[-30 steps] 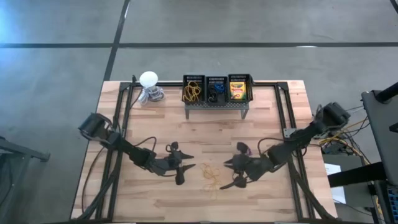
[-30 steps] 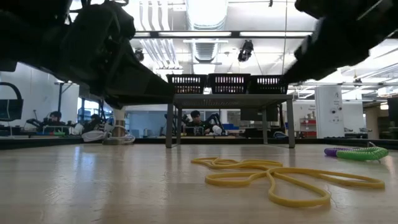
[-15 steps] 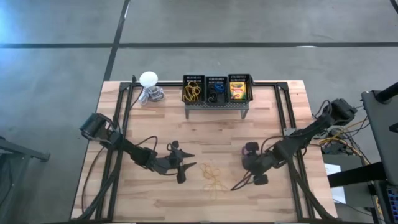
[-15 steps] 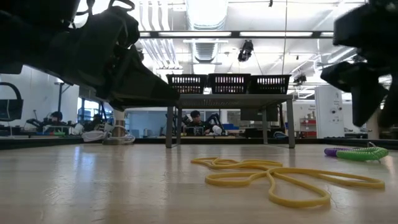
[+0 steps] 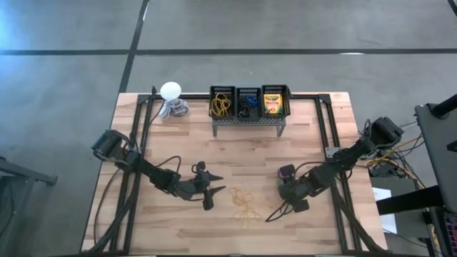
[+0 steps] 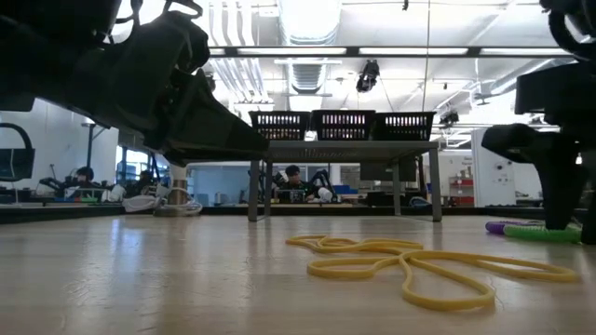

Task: Pick & Place Office Desk Supplies
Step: Put the green keychain into the middle black bin on the shelf

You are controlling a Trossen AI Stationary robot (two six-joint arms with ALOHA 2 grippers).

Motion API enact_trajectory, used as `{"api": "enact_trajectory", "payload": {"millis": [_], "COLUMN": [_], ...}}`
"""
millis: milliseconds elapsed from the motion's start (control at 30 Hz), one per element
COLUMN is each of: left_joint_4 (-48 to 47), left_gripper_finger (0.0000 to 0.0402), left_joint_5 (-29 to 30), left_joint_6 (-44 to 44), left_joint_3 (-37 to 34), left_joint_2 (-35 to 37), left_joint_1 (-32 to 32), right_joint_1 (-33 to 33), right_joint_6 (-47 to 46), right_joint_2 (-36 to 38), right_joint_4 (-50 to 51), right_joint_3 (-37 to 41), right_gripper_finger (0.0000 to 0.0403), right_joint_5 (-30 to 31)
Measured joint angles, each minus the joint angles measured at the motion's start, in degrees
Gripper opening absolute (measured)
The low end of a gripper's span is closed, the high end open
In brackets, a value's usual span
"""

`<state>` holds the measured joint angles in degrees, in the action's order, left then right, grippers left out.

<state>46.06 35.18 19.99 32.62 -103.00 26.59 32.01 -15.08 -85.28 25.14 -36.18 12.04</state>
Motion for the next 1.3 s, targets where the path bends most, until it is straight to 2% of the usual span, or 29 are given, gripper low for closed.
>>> {"api": "enact_trajectory", "payload": {"millis": [200, 300, 433, 700, 833, 933, 1033, 1167, 1300], "left_joint_4": [-0.14, -0.15, -0.13, -1.15, -1.29, -1.31, -1.39, -2.26, -3.21], "left_gripper_finger": [0.0174, 0.0174, 0.0174, 0.0174, 0.0174, 0.0174, 0.0174, 0.0174, 0.0175], "left_joint_5": [0.0, 0.0, -0.01, 0.0, 0.0, -0.01, -0.01, -0.01, 0.01], "left_joint_6": [0.01, 0.02, 0.02, 0.93, 1.07, 1.07, 1.07, 1.07, 1.07], "left_joint_3": [0.0, 0.0, 0.0, 0.0, 0.0, 0.03, 0.04, 0.02, 0.0], "left_joint_2": [0.0, 0.0, 0.04, 0.04, 0.04, 0.04, 0.04, 0.04, 0.04], "left_joint_1": [-0.07, -0.07, -0.07, -0.09, -0.11, -0.13, -0.23, -0.33, -0.41], "right_joint_1": [0.05, 0.03, -0.07, -1.31, -5.73, -11.63, -19.05, -29.21, -37.33], "right_joint_6": [-2.68, -2.99, 1.47, 21.65, 28.64, 27.82, 27.72, 26.2, 25.87], "right_joint_2": [-1.11, -1.09, -1.89, -7.39, -8.77, -7.43, -5.09, -2.25, -0.2], "right_joint_4": [-1.28, -7.03, -26.53, -79.26, -95.95, -95.76, -87.76, -70.71, -49.37], "right_joint_3": [0.11, 0.58, 2.82, 11.05, 11.89, 9.88, 6.12, -2.39, -13.42], "right_gripper_finger": [0.0052, 0.0021, 0.0017, 0.0018, 0.0018, 0.0018, 0.0018, 0.0018, 0.0018], "right_joint_5": [-0.04, 0.14, 1.6, 9.87, 10.28, 9.35, 4.88, -0.66, -1.73]}}
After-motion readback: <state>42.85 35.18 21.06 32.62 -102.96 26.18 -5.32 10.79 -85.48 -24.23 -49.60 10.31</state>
